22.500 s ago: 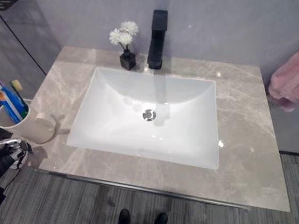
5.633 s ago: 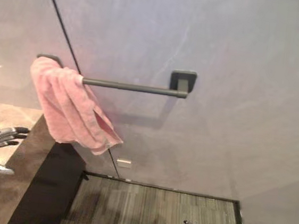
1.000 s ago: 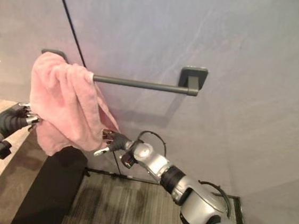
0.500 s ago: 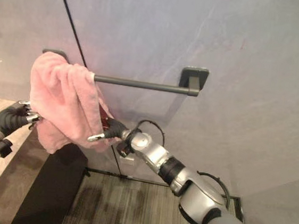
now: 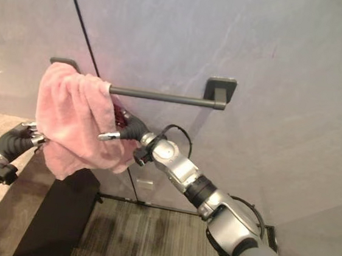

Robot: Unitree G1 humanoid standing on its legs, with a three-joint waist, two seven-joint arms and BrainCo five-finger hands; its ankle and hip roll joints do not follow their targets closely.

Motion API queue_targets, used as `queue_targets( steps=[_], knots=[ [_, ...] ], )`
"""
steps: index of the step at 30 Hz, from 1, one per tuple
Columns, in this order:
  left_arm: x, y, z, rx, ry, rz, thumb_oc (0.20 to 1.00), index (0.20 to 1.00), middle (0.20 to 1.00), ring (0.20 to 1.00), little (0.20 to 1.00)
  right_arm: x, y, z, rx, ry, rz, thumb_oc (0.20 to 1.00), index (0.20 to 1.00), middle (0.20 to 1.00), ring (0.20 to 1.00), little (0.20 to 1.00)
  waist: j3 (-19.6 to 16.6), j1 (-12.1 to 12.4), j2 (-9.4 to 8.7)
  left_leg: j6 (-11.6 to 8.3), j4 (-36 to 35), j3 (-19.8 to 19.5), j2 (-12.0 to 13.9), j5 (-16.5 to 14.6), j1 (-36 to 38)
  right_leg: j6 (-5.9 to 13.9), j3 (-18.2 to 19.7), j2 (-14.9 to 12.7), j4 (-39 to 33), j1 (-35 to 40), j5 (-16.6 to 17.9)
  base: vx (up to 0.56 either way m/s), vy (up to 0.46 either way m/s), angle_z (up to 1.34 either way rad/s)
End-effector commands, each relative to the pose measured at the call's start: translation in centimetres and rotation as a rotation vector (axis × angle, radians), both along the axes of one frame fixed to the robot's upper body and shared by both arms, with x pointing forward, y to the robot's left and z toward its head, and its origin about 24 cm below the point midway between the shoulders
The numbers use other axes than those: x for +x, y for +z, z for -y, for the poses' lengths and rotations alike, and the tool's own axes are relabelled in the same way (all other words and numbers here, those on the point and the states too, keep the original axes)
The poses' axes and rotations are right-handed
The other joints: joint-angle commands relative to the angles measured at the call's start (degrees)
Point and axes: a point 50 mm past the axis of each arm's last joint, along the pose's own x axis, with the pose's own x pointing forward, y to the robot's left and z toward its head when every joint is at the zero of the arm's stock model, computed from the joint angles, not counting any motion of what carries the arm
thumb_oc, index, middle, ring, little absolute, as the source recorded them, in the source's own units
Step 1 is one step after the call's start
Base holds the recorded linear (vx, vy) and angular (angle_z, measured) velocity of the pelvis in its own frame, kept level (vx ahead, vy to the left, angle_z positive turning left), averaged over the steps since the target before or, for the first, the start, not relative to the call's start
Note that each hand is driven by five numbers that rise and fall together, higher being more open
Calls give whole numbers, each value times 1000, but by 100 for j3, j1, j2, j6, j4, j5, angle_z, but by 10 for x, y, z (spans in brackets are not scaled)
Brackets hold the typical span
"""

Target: Put brush and paste in cup on sink, flatten towel.

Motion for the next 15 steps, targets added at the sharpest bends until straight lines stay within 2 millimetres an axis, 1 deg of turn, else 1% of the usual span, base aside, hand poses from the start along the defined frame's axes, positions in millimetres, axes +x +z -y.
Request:
queue_targets(
  steps=[1, 6, 12, 14, 15],
  knots=[
    [12, 36, -9, 78, 23, 140, 200, 200, 200, 200, 200, -8, 45, -23, 148, 85, 121, 200, 200, 200, 200, 200, -92, -1, -290, 297, 66, -256, -183, -398, -68, 518, -368, -650, 36, 443, 40, 0, 0, 0],
    [11, 38, -9, 79, 26, 151, 200, 200, 200, 200, 200, -9, 38, -23, 142, 92, 97, 200, 200, 200, 200, 200, -88, 13, -296, 298, 66, -254, -185, -401, -78, 522, -376, -651, 36, 421, 40, 0, 0, 0],
    [9, 34, -9, 72, 41, 149, 200, 200, 200, 200, 200, -8, 30, -17, 143, 76, 65, 200, 200, 200, 200, 200, -74, 9, -296, 305, 66, -254, -190, -401, -85, 531, -378, -661, 36, 418, 48, 0, 0, 0],
    [8, 42, -9, 90, 59, 201, 200, 200, 200, 200, 200, -6, 33, -10, 150, 46, 86, 200, 200, 200, 200, 200, -61, 13, -301, 305, 66, -265, -197, -400, -87, 532, -390, -660, 36, 431, 48, 0, 0, 0],
    [8, 42, -9, 90, 59, 201, 200, 200, 200, 200, 200, -6, 33, -10, 150, 46, 86, 200, 200, 200, 200, 200, -61, 11, -301, 305, 66, -265, -197, -400, -86, 532, -390, -660, 36, 432, 48, 0, 0, 0]
  ],
)
